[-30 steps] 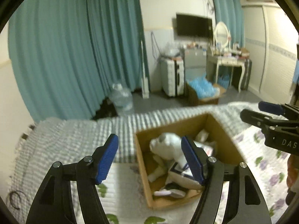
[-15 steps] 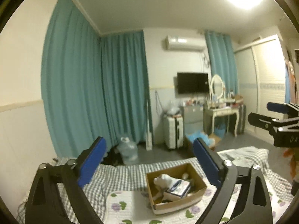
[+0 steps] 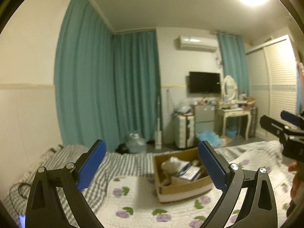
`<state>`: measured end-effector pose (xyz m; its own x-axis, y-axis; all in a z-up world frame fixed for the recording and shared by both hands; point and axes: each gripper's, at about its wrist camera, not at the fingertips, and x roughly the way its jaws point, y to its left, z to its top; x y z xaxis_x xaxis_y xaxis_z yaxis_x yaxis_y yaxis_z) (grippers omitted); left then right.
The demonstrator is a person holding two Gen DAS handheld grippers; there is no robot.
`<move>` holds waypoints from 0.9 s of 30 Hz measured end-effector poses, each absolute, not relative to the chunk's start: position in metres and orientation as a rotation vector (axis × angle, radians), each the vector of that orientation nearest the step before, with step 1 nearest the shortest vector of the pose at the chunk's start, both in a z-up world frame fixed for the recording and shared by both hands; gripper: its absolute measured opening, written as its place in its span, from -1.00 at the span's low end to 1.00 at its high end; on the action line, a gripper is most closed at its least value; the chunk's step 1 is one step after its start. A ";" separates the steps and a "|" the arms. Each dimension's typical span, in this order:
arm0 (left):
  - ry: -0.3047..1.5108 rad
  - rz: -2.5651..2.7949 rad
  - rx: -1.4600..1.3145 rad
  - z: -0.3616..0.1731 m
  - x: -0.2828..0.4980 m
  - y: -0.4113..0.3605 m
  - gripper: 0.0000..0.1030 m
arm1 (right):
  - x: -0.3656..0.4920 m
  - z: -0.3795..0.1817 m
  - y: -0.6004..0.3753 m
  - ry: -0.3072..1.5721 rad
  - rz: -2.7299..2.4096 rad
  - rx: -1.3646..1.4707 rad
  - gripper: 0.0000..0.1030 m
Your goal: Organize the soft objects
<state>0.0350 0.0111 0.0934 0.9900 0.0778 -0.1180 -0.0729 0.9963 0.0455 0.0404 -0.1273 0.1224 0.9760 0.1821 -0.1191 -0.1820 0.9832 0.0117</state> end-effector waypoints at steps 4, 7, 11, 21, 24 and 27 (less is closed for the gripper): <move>0.154 0.120 0.029 0.044 0.050 0.018 0.93 | 0.070 0.065 -0.117 0.194 0.192 -0.030 1.00; 0.203 0.145 0.054 0.020 0.061 0.018 0.93 | 0.084 0.031 -0.115 0.250 0.198 -0.036 1.00; 0.251 0.136 0.059 0.005 0.066 0.019 0.93 | 0.092 0.001 -0.118 0.293 0.186 -0.012 1.00; 0.285 0.129 0.060 -0.007 0.064 0.022 0.93 | 0.097 -0.007 -0.121 0.328 0.174 0.007 1.00; 0.297 0.122 0.048 -0.009 0.065 0.024 0.93 | 0.096 -0.006 -0.122 0.328 0.175 0.012 1.00; 0.302 0.122 0.046 -0.010 0.066 0.025 0.93 | 0.096 -0.006 -0.123 0.330 0.171 0.012 1.00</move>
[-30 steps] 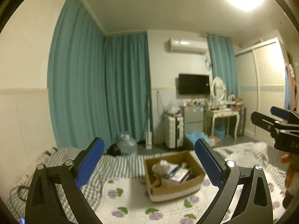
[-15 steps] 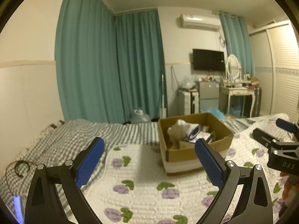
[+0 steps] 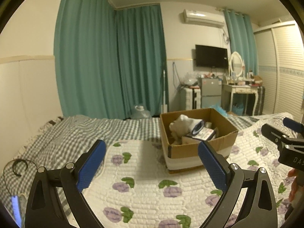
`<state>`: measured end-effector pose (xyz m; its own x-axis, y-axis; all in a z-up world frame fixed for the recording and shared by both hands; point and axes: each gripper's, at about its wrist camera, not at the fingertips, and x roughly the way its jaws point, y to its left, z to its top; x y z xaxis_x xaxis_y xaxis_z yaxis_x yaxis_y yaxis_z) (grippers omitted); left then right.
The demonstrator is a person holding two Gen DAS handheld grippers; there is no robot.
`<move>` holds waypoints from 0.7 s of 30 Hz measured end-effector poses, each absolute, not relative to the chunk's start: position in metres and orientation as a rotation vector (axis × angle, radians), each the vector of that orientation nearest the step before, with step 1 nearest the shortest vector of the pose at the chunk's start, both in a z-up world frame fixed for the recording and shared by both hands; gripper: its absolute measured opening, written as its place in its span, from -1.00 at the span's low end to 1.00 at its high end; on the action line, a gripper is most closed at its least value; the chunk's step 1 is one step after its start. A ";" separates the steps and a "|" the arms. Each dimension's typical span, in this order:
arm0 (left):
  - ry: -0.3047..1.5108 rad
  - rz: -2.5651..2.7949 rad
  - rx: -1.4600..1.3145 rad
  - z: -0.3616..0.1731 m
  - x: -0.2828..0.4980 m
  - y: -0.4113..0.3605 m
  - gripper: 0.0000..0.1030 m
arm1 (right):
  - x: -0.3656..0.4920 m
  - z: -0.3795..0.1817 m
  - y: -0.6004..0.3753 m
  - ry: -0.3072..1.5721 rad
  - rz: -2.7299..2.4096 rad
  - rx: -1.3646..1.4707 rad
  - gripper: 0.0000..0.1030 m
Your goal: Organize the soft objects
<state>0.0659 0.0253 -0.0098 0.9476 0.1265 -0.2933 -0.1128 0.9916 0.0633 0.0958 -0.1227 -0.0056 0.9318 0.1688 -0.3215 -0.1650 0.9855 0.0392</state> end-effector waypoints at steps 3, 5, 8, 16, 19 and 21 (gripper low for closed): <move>0.308 0.123 0.045 -0.011 0.066 0.026 0.93 | 0.094 -0.005 -0.122 0.328 0.171 0.004 1.00; 0.312 0.122 0.041 -0.012 0.066 0.027 0.93 | 0.094 -0.005 -0.122 0.325 0.164 0.004 1.00; 0.307 0.133 0.033 -0.012 0.065 0.029 0.93 | 0.093 -0.005 -0.123 0.325 0.162 0.009 1.00; 0.312 0.130 0.028 -0.012 0.064 0.029 0.93 | 0.093 -0.005 -0.121 0.326 0.165 0.001 1.00; 0.310 0.129 0.029 -0.011 0.063 0.030 0.93 | 0.093 -0.005 -0.121 0.327 0.167 0.001 1.00; 0.308 0.128 0.029 -0.011 0.063 0.030 0.93 | 0.093 -0.005 -0.121 0.326 0.168 0.002 1.00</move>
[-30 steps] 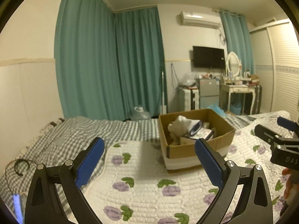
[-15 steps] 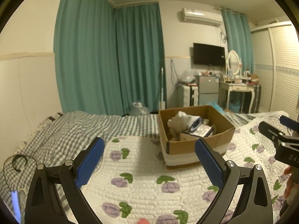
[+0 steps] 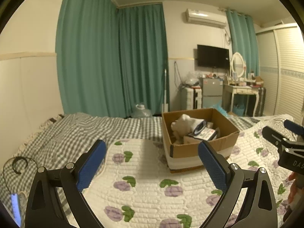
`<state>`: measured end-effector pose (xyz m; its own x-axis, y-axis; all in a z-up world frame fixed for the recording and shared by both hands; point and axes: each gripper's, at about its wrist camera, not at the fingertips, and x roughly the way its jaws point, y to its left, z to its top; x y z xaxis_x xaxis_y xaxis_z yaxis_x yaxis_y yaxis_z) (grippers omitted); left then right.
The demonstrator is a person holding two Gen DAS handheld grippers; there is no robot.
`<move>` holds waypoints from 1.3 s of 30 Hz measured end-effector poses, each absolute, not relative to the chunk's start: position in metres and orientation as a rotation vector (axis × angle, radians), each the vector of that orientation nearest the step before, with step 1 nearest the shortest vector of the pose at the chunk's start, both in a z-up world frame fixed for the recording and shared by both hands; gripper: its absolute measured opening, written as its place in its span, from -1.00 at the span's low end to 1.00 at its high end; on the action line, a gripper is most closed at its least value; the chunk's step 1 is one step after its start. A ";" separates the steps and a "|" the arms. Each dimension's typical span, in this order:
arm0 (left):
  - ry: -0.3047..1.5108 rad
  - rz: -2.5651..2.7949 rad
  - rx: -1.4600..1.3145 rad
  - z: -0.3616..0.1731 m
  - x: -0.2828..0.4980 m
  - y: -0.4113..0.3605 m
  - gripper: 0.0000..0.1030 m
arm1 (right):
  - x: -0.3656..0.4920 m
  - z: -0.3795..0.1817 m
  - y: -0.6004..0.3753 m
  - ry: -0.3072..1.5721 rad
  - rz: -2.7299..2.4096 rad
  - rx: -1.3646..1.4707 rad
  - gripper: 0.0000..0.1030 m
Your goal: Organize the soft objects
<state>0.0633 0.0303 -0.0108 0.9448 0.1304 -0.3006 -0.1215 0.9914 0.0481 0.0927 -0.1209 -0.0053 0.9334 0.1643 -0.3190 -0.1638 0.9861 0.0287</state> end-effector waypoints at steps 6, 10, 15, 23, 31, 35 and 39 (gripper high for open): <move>0.312 0.131 0.029 -0.011 0.064 0.031 0.93 | 0.093 -0.006 -0.121 0.330 0.170 0.006 1.00; 0.312 0.131 0.029 -0.011 0.063 0.032 0.93 | 0.092 -0.007 -0.121 0.333 0.170 0.006 1.00; 0.317 0.128 0.030 -0.011 0.064 0.033 0.93 | 0.093 -0.007 -0.121 0.335 0.173 0.005 1.00; 0.318 0.128 0.030 -0.012 0.064 0.034 0.93 | 0.093 -0.007 -0.121 0.337 0.177 0.002 1.00; 0.322 0.128 0.031 -0.012 0.064 0.035 0.93 | 0.093 -0.009 -0.122 0.340 0.180 0.001 1.00; 0.321 0.129 0.031 -0.013 0.064 0.035 0.93 | 0.094 -0.010 -0.122 0.341 0.181 0.001 1.00; 0.322 0.129 0.032 -0.013 0.064 0.035 0.93 | 0.094 -0.011 -0.122 0.342 0.181 0.000 1.00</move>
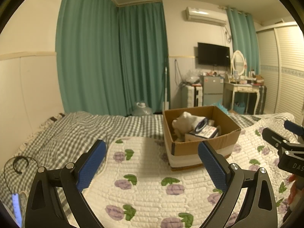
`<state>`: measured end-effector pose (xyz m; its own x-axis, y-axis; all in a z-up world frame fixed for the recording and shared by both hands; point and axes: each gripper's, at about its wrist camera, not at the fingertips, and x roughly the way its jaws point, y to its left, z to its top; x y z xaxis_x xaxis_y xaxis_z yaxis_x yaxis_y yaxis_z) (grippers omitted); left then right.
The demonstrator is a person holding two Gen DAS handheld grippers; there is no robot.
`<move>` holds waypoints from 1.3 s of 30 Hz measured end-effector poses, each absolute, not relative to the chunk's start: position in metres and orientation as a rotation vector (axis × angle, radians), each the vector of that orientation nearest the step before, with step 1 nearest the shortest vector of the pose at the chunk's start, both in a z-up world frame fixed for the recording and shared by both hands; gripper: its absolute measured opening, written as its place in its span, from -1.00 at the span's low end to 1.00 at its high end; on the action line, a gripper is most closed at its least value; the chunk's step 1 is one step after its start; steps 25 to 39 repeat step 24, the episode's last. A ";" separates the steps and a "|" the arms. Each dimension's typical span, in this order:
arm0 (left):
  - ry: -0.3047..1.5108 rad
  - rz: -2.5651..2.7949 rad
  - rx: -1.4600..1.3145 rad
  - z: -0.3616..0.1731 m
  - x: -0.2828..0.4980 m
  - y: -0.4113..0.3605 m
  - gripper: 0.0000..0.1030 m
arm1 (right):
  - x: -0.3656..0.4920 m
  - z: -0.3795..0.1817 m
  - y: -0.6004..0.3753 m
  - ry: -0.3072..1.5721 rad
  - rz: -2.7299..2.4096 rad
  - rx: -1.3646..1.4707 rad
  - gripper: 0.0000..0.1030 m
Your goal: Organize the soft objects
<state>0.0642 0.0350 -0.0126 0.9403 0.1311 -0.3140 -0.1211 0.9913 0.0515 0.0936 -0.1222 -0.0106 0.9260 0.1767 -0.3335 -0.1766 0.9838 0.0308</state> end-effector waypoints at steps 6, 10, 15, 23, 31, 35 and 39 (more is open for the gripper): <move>0.323 0.130 0.032 -0.013 0.064 0.035 0.93 | 0.094 -0.011 -0.122 0.343 0.181 0.000 1.00; 0.324 0.131 0.032 -0.013 0.064 0.035 0.93 | 0.094 -0.012 -0.122 0.344 0.182 -0.001 1.00; 0.325 0.132 0.033 -0.014 0.063 0.035 0.93 | 0.093 -0.012 -0.122 0.344 0.181 -0.001 1.00; 0.324 0.127 0.015 -0.014 0.060 0.037 0.93 | 0.093 -0.012 -0.123 0.344 0.181 -0.001 1.00; 0.323 0.125 0.016 -0.014 0.061 0.036 0.93 | 0.093 -0.012 -0.123 0.344 0.181 -0.001 1.00; 0.323 0.125 0.016 -0.014 0.061 0.036 0.93 | 0.093 -0.012 -0.123 0.344 0.181 -0.001 1.00; 0.323 0.125 0.016 -0.014 0.061 0.036 0.93 | 0.093 -0.012 -0.123 0.344 0.181 -0.001 1.00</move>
